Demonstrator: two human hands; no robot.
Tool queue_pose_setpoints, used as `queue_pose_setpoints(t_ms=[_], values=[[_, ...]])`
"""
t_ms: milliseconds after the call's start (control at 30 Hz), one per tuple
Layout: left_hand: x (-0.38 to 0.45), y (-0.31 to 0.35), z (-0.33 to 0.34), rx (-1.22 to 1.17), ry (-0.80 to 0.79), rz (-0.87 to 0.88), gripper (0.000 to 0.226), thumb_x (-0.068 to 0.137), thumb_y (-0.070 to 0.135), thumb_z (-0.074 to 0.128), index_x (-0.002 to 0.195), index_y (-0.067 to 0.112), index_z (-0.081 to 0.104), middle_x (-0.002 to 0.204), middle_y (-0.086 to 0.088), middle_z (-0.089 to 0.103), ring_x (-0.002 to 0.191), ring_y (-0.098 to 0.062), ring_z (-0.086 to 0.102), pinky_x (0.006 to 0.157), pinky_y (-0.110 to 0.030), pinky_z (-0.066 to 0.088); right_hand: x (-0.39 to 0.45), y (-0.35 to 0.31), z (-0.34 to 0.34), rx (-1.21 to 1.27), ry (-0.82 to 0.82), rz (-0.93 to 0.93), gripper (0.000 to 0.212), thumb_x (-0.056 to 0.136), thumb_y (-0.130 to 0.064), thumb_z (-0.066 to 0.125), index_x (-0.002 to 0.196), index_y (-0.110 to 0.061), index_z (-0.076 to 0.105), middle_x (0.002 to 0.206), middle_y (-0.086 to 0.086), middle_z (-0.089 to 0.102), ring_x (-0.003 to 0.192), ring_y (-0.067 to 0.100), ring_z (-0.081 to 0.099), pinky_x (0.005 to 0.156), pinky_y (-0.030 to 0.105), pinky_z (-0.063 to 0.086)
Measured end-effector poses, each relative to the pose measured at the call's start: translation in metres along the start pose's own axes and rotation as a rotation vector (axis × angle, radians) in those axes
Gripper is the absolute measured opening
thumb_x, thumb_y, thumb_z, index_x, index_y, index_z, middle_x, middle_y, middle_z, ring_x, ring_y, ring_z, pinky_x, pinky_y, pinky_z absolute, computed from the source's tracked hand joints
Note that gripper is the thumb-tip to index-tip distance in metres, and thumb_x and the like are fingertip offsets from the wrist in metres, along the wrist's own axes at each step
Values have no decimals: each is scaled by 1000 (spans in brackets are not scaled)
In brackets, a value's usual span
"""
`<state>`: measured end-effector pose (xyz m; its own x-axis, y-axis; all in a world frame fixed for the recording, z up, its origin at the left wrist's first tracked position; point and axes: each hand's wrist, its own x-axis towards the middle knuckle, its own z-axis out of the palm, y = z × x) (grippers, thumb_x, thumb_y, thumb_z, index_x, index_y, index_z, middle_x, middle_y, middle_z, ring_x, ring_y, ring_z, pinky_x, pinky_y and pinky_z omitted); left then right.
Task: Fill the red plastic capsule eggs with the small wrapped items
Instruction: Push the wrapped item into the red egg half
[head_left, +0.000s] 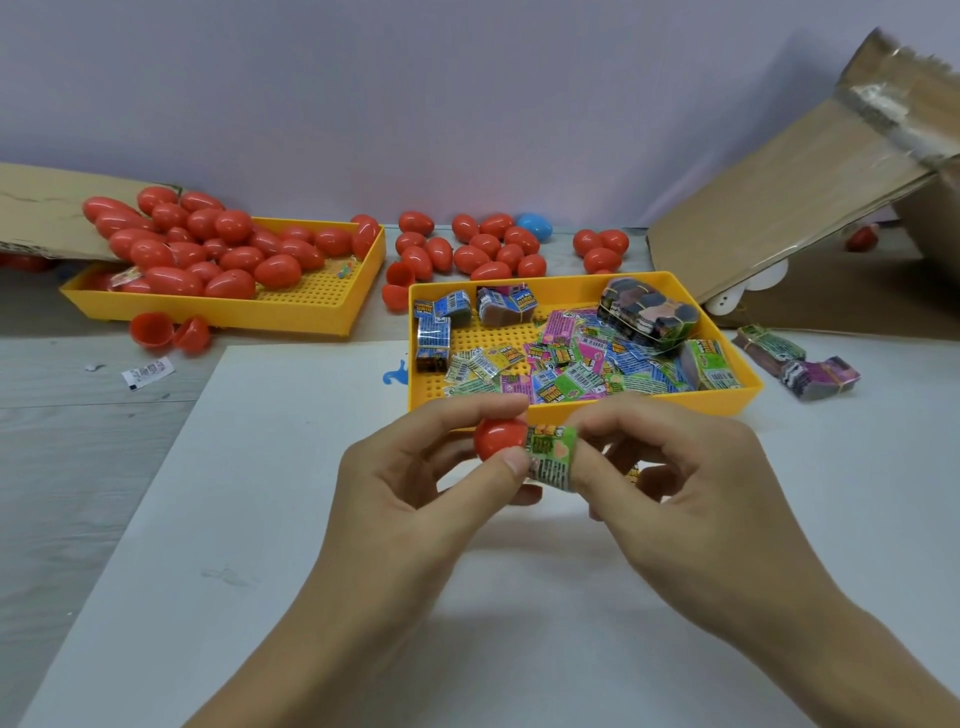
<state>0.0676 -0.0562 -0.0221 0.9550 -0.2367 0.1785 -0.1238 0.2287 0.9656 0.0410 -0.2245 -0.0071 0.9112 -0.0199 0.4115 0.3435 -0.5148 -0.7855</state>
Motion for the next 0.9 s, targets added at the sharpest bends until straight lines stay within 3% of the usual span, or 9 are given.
queue_pose_setpoints(t_ms=[100, 233, 467, 733, 900], values=[[0, 0, 0, -26, -8, -14, 31, 70, 25, 75, 101, 23, 80, 99, -10, 76, 88, -23, 73, 72, -27, 59, 0, 0, -1, -23, 33, -11, 18, 81, -18, 69, 92, -32, 71, 85, -13, 65, 72, 14, 64, 49, 15, 42], [0, 1, 0, -32, -24, -27, 37, 69, 26, 76, 106, 26, 79, 106, -15, 74, 93, -25, 74, 74, -27, 60, 0, -2, -2, 35, 58, -49, 11, 81, -29, 64, 88, -30, 73, 81, -12, 65, 70, 17, 66, 48, 30, 48], [0, 3, 0, -43, -37, -32, 38, 69, 26, 72, 107, 29, 79, 108, -19, 70, 89, -22, 74, 74, -26, 59, 1, 1, 0, 48, 37, -2, 13, 81, -17, 69, 88, -26, 76, 77, -13, 66, 70, 17, 65, 54, 23, 49], [1, 1, -2, -64, -45, -120, 39, 70, 28, 71, 108, 24, 79, 94, -14, 76, 78, -23, 74, 71, -28, 59, -1, 0, -1, 49, 34, 25, 11, 82, -23, 66, 88, -27, 74, 77, -14, 65, 70, 19, 65, 57, 38, 55], [1, 1, -1, -49, -41, -142, 35, 73, 19, 75, 108, 24, 79, 99, -13, 76, 80, -22, 75, 71, -27, 59, -1, -1, 0, 63, 26, 9, 15, 80, -36, 59, 86, -31, 72, 78, -14, 65, 69, 18, 65, 53, 42, 53]])
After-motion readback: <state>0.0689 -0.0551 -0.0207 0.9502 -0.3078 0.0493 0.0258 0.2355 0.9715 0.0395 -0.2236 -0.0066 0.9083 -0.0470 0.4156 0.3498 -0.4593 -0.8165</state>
